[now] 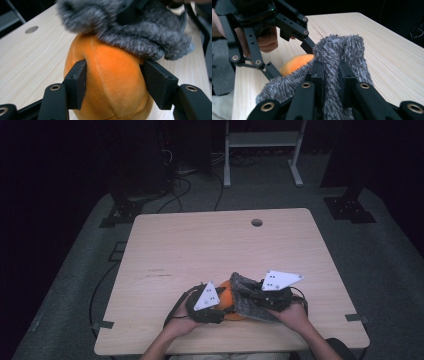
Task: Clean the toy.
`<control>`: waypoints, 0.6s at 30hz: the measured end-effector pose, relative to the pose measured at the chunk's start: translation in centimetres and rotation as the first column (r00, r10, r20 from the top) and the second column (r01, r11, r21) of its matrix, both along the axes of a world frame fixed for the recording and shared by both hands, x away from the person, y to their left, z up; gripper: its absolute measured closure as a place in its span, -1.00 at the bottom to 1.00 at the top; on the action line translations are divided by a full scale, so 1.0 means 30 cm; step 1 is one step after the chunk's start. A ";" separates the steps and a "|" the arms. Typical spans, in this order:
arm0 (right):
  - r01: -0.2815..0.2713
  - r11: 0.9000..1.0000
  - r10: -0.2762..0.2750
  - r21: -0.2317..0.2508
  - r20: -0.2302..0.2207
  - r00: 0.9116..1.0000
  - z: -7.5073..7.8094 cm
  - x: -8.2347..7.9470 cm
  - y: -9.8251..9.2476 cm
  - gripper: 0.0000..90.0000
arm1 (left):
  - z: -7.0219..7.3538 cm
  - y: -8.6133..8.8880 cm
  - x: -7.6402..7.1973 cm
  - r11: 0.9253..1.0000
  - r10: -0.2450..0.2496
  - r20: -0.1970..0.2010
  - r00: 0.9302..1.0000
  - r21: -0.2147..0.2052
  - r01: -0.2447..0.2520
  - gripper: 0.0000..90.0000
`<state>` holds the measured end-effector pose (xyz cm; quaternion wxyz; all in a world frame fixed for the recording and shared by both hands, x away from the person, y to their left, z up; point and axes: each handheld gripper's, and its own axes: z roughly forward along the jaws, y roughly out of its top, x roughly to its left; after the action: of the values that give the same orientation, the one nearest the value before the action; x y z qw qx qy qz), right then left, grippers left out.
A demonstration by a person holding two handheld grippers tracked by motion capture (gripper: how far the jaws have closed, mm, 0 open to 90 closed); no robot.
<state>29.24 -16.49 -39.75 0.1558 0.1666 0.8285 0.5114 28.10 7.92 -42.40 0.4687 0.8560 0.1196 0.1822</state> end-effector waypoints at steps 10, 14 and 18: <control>0.040 0.999 -0.040 -0.001 -0.041 0.998 -0.022 0.031 -0.063 0.57 | -0.010 0.019 0.011 1.000 -0.015 -0.023 1.000 -0.020 0.015 -0.13; -0.006 1.000 0.006 -0.005 -0.013 1.000 -0.022 0.023 -0.035 0.26 | -0.012 0.022 0.010 1.000 -0.016 -0.025 1.000 -0.015 0.016 -0.13; 0.004 0.999 -0.002 -0.037 0.055 0.999 -0.015 0.010 -0.020 0.13 | -0.011 0.017 0.006 1.000 -0.018 -0.017 1.000 -0.010 0.018 -0.13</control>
<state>29.53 -17.08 -40.20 0.1821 0.1508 0.8331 0.5000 28.29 8.45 -42.73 0.4737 0.8562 0.1167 0.1701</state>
